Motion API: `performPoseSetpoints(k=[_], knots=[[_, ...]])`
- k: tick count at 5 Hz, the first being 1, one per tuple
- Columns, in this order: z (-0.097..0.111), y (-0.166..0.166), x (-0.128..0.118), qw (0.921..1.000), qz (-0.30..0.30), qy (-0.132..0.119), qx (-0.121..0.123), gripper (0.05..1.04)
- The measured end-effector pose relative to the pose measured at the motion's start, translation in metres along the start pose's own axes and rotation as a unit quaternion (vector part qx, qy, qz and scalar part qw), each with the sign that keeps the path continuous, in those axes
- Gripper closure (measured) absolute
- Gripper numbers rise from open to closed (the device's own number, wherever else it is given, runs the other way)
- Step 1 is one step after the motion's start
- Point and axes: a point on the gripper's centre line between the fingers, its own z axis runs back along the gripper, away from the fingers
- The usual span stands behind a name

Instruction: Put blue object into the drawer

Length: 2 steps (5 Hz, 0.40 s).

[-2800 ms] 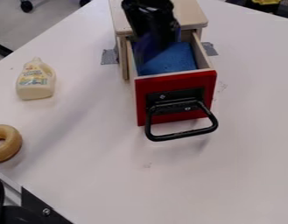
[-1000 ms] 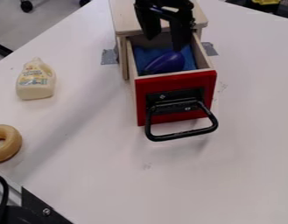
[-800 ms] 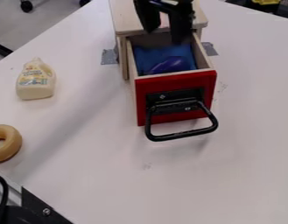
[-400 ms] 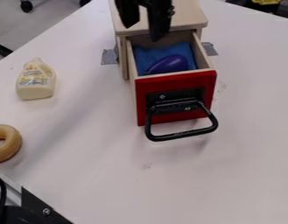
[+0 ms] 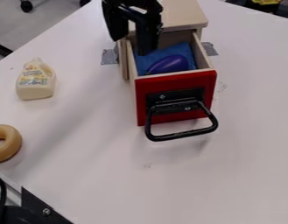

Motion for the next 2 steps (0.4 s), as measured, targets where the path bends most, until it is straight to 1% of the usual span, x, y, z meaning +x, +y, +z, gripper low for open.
performPoseSetpoints(k=[2], knots=[[0.0008,0.0002,0.0006,1.0,-0.002,-0.002,0.001,0.085]])
